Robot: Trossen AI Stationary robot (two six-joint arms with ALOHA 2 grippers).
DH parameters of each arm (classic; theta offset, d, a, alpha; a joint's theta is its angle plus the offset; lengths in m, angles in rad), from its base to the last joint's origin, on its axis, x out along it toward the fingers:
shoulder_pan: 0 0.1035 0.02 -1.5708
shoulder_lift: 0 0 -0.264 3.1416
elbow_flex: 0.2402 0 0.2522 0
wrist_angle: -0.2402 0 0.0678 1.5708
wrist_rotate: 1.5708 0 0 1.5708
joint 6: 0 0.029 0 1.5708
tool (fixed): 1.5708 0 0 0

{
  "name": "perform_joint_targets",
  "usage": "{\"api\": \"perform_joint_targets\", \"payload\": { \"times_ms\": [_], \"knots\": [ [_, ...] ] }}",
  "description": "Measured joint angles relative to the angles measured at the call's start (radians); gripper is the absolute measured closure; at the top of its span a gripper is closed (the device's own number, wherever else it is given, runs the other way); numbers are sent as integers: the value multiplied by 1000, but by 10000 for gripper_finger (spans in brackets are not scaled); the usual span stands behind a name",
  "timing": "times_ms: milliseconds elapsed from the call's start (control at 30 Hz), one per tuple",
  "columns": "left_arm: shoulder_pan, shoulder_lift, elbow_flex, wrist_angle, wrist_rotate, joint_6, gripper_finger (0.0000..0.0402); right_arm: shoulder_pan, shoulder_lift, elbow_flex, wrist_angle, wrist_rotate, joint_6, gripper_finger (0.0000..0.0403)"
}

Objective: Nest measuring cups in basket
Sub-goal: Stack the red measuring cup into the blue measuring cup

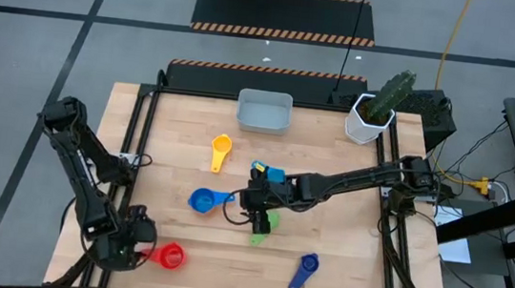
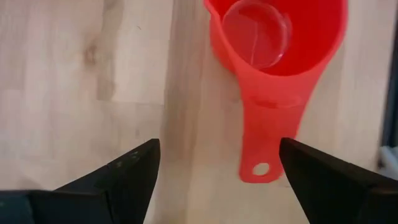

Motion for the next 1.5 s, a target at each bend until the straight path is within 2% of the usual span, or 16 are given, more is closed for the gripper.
{"api": "perform_joint_targets", "payload": {
  "times_ms": [133,333,700,1133,1300,1500],
  "knots": [
    [-39,0,0,46,-42,-81,69,0,0,0,-9,0,10,158],
    [-78,15,0,72,-140,-103,69,0,0,0,-15,0,18,158],
    [-80,185,0,141,-121,-113,69,5,0,0,-16,0,18,158],
    [-68,205,0,118,-134,-103,73,5,0,0,-16,1,18,158],
    [-39,205,0,142,-110,-4,126,5,0,0,-16,1,18,158],
    [-9,205,0,178,-50,134,241,5,0,0,-16,1,18,158]
  ]
}}
